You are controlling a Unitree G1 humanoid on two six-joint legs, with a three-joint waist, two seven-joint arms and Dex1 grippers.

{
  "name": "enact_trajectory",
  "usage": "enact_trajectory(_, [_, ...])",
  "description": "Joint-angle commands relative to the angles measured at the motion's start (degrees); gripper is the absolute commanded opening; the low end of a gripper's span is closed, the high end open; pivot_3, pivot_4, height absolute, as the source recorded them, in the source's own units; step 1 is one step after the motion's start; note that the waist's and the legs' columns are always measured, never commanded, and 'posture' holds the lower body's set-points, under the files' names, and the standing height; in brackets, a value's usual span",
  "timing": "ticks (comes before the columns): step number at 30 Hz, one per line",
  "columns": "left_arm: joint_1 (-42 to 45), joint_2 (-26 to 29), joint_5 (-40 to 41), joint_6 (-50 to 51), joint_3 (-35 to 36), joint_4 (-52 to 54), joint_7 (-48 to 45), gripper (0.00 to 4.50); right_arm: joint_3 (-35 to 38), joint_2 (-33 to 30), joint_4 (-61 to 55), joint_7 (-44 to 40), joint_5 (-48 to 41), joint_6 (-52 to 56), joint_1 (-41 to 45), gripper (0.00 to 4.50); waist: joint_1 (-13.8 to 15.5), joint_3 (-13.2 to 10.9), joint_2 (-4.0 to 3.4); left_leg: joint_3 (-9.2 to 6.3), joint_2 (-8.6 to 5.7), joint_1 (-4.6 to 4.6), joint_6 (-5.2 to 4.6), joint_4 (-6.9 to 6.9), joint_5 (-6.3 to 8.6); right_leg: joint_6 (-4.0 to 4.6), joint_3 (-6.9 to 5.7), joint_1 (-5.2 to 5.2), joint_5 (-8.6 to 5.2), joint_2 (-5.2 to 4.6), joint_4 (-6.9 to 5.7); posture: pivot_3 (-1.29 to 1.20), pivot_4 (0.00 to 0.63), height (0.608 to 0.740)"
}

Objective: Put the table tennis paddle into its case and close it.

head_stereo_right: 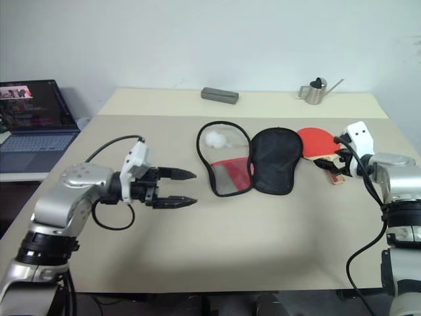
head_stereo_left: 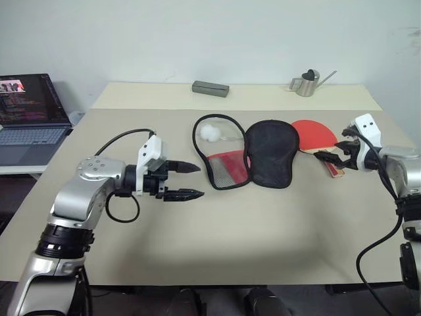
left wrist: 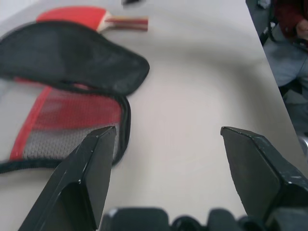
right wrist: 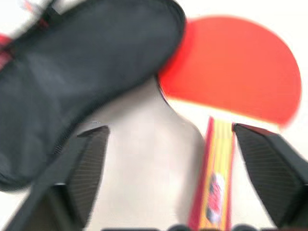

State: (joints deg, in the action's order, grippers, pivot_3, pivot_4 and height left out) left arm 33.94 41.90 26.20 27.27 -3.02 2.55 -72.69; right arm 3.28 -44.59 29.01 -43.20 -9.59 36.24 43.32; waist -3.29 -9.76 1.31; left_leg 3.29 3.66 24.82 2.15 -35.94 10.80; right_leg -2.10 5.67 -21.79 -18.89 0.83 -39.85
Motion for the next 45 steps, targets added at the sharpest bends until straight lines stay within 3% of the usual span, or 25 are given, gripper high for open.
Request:
enact_trajectory(1, [3.0,-0.9,-0.2,-0.4,0.2,0.0,1.2,3.80,1.2,0.1,3.0,3.4,2.0,-4.4,1.1,4.48,-0.1,0.0,0.00,0.00,0.00,-0.02,0.00,0.01,0.00,0.00,0.01,0.00,0.00,0.00,0.00,0.00,0.150,0.740])
enact_trajectory(16, [5.1,-2.3,-0.5,-0.4,-1.1,-1.1,1.0,3.80,2.9,7.0,30.5,10.3,3.9,-16.0,11.6,4.48,-0.1,0.0,0.00,0.00,0.01,-0.04,0.02,0.00,-0.01,0.00,0.00,0.04,-0.01,0.02,0.03,0.00,0.150,0.740])
enact_trajectory(26, [4.3,-1.9,0.3,0.0,-1.0,-0.1,-0.5,3.80,2.8,8.9,38.2,14.4,5.5,-20.5,14.5,4.48,-0.2,0.0,-0.01,0.00,0.01,-0.05,0.03,0.00,-0.02,0.00,0.01,0.06,-0.01,0.01,0.01,0.00,0.150,0.740])
enact_trajectory(29, [4.3,-2.0,0.2,0.1,-1.0,-0.1,-0.5,3.80,2.9,9.2,39.1,16.4,6.0,-21.2,14.7,3.94,-0.2,0.0,-0.01,0.00,0.01,-0.05,0.03,-0.01,-0.02,0.00,0.01,0.06,-0.01,0.01,0.00,0.00,0.150,0.740])
enact_trajectory(38, [4.6,-1.8,-0.1,-0.2,-0.9,-0.6,-0.4,3.80,3.8,8.2,39.8,20.5,6.5,-21.8,15.0,1.10,-0.1,0.0,-0.01,-0.01,0.00,-0.06,0.03,-0.01,-0.02,0.00,-0.01,0.08,-0.01,0.00,0.00,0.00,0.150,0.740])
enact_trajectory(45, [4.6,-1.9,-0.6,-0.6,-0.5,-1.5,0.3,3.80,5.7,7.3,39.1,23.7,5.6,-21.0,14.9,1.09,-0.1,0.0,-0.01,0.00,-0.01,-0.05,0.03,0.00,-0.02,0.00,0.00,0.07,-0.01,-0.01,0.01,0.00,0.150,0.740])
